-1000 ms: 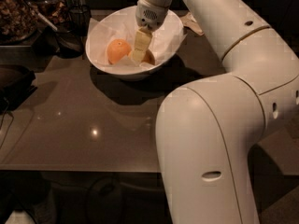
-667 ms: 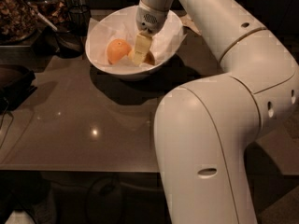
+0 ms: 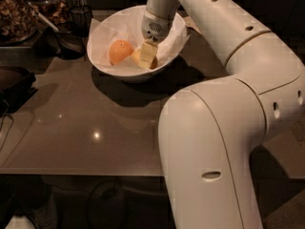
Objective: Pick orange from white bowl
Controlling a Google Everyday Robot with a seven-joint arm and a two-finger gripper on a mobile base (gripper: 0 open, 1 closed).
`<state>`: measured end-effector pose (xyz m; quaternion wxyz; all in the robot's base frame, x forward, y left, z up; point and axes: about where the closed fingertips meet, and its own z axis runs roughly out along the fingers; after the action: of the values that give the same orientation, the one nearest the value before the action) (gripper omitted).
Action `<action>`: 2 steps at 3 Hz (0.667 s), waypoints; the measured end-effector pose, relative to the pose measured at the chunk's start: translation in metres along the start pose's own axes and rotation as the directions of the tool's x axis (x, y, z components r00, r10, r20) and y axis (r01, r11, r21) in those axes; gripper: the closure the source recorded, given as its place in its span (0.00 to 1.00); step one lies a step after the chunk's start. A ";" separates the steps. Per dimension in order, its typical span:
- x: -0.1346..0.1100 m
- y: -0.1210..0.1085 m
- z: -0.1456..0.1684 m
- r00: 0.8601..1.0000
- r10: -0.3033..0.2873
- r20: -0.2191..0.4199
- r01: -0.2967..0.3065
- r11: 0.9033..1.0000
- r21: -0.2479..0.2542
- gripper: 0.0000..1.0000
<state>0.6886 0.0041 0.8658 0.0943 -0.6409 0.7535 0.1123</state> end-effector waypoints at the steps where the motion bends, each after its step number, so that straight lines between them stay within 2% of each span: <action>1: 0.004 0.002 0.007 1.000 -0.002 -0.012 0.002 1.000 -0.012 0.24; 2: 0.008 0.004 0.006 1.000 0.002 -0.002 -0.002 1.000 -0.004 0.43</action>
Offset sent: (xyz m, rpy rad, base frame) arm -0.0312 -0.0221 -0.0044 -0.0268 0.0533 0.0090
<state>0.6837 -0.0009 0.8575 0.0922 -0.6406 0.7539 0.1132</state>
